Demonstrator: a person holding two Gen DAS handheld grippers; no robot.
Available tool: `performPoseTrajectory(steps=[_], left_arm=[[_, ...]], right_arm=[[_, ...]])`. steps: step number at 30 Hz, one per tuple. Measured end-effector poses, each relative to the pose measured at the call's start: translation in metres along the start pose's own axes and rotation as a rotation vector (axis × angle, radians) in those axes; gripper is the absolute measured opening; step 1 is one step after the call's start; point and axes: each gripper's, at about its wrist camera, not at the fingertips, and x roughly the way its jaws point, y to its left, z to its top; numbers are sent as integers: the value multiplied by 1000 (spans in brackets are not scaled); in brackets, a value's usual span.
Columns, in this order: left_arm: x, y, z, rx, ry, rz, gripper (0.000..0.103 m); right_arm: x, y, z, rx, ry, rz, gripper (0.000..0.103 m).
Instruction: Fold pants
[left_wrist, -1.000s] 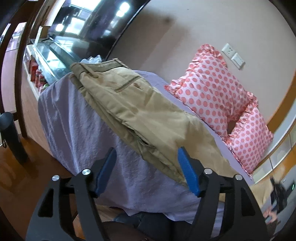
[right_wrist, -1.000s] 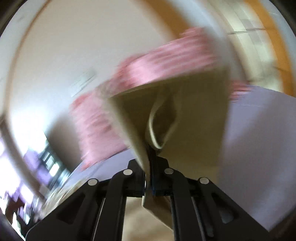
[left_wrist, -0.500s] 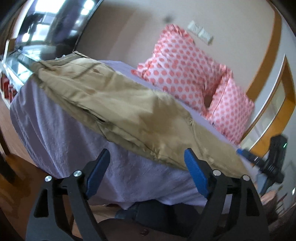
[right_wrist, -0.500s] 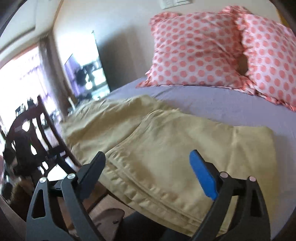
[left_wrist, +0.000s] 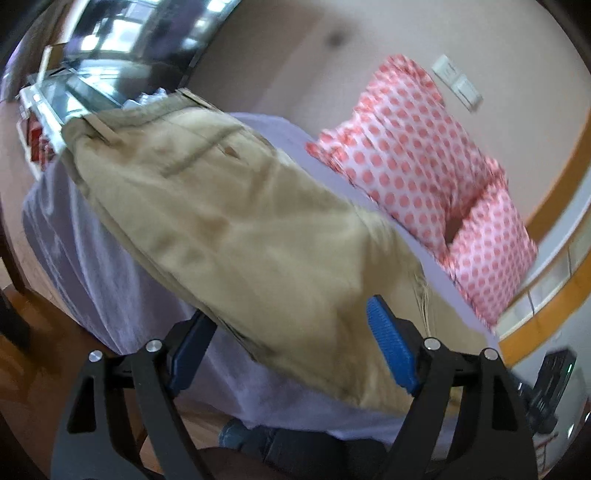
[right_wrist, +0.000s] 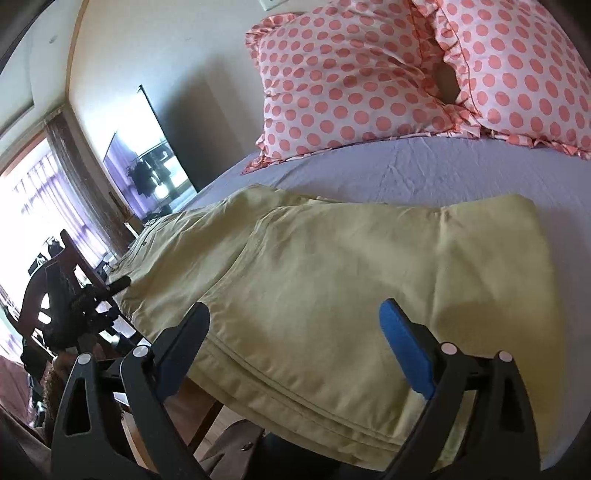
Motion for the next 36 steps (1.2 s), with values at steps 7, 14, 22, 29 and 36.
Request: performPoseTrajectory(steps=[7, 14, 22, 29, 36], left_arm=[[-2, 50, 45, -217, -78, 33, 37], [-2, 75, 57, -347, -62, 44, 15], [-12, -122, 87, 273, -129, 119, 10], [21, -320, -33, 876, 10, -235, 15], [82, -342, -199, 1291, 274, -238, 15]], right_arm=[[5, -6, -2, 36, 6, 24, 96], [-1, -13, -3, 40, -23, 48, 96], [-44, -55, 0, 118, -161, -32, 96], [-99, -115, -7, 298, -306, -146, 96], [-125, -163, -17, 477, -351, -153, 96]])
